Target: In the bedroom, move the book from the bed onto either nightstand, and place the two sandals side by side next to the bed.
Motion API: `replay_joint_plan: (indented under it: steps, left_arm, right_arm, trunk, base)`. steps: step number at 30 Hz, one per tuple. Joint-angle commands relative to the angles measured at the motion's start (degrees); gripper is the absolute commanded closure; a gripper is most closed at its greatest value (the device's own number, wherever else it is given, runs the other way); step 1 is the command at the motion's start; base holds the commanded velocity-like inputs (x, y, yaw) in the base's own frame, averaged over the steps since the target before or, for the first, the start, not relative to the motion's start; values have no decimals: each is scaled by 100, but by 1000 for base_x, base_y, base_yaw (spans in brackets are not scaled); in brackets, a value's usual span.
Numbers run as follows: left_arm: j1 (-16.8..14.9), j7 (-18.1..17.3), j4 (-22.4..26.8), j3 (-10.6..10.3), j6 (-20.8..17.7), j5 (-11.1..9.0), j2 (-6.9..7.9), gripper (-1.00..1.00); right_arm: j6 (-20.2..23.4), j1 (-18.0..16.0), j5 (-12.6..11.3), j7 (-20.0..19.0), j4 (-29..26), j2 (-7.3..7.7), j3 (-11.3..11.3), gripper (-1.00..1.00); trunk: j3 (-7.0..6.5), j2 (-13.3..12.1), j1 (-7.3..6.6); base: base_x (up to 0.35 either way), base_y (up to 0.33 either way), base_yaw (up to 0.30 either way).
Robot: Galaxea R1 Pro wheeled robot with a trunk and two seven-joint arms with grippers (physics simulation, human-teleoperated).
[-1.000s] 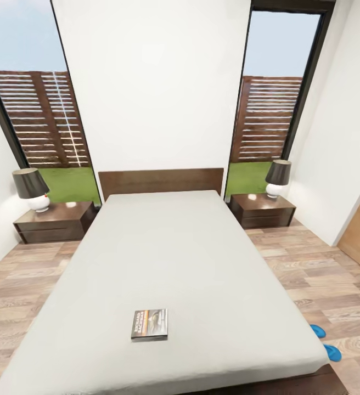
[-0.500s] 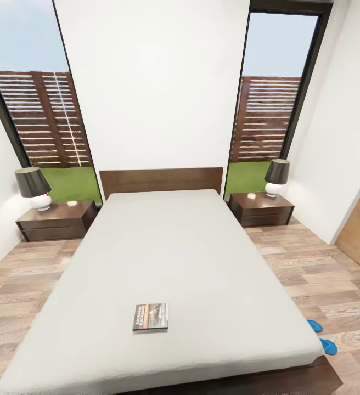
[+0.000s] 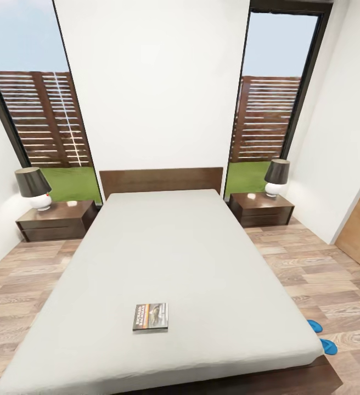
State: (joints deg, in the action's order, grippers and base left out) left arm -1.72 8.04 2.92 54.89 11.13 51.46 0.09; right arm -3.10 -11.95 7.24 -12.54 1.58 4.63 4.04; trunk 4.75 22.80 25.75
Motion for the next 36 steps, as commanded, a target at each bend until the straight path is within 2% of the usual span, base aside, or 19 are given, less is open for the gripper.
replay_joint_plan:
  steps: [1, 4, 10, 15, 21, 26, 27, 31, 36]
  left_arm:
    - [-5, 38, -7, 38, 20, 46, 2, -100]
    - [-5, 56, -3, 38, 22, -1, 5, -100]
    - [-9, 186, 32, 43, 22, -288, 17, -100]
    - [-24, 364, 175, 46, 18, -565, 173, -100]
    - [-92, 439, 529, 47, 0, -1242, 553, -100]
    - [-153, 419, 875, 47, -36, -1771, 1050, -100]
    - [-153, 419, 875, 47, -36, -1771, 1050, -100]
    - [-204, 416, 1003, 48, -57, -2105, 1431, -100]
    - [-241, 435, 1074, 48, -70, -2300, 1854, -100]
  right_arm:
    - [-33, -9, 58, -12, 17, 3, 44, -100]
    - [-33, -9, 58, -12, 17, 3, 44, -100]
    - [-33, -9, 58, -12, 17, 3, 44, -100]
    - [-33, -9, 60, -12, 17, 3, 44, -100]
    - [-33, -9, 65, -12, 17, 7, 46, -100]
    - [-33, -9, 66, -12, 17, 6, 44, -100]
    - [-33, -9, 66, -12, 17, 6, 44, -100]
    - [-33, -9, 67, -12, 17, 4, 44, -100]
    - [-33, -9, 67, -12, 17, 3, 44, -100]
  trunk:
    - [12, 12, 3]
    - [12, 12, 3]
    - [12, 12, 3]
    - [12, 12, 3]
    - [12, 12, 3]
    - [12, 12, 3]
    - [12, 12, 3]
    - [12, 12, 3]
    - [12, 12, 3]
  base:
    - [0, 0, 0]
    - [0, 0, 0]
    - [0, 0, 0]
    - [0, 0, 0]
    - [0, 0, 0]
    - [0, 0, 0]
    - [0, 0, 0]
    - [0, 0, 0]
    - [0, 0, 0]
